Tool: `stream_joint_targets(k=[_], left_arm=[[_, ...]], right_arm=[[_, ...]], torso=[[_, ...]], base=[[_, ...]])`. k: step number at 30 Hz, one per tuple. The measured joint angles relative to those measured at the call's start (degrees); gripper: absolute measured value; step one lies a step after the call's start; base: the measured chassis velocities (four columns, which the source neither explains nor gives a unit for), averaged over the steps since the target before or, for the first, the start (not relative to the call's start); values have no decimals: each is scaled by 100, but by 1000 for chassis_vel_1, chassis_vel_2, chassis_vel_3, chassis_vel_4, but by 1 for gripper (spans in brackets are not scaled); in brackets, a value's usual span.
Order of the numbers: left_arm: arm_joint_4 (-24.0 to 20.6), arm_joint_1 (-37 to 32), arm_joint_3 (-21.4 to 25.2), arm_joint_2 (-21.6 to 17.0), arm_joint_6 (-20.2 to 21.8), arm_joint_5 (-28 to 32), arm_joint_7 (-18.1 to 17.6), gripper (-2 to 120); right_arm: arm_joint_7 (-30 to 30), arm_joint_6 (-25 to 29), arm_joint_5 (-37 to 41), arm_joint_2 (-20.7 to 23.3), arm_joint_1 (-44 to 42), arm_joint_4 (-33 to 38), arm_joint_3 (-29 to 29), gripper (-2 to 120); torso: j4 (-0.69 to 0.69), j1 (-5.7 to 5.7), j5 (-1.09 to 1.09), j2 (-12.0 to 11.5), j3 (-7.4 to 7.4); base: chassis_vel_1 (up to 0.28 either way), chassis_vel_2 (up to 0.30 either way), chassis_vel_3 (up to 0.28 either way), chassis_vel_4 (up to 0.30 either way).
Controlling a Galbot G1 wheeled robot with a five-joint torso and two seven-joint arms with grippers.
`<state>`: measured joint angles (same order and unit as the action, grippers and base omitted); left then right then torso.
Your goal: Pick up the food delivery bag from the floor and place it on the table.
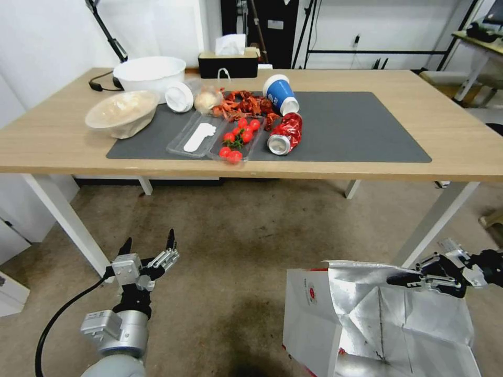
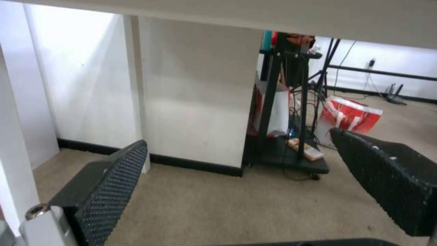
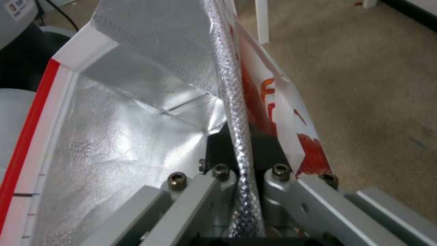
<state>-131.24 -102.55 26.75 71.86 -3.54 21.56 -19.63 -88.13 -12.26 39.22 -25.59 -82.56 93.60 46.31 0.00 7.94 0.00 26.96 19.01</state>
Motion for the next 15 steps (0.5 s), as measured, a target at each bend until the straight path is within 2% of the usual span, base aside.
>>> stream_joint_targets(k=[15], left_arm=[[-22, -10, 0, -1, 1, -32, -6, 100]], right_arm=[[0, -24, 64, 9, -6, 40, 16, 0]], torso=[[0, 112, 0, 308, 199]], base=[[0, 0, 0, 0]])
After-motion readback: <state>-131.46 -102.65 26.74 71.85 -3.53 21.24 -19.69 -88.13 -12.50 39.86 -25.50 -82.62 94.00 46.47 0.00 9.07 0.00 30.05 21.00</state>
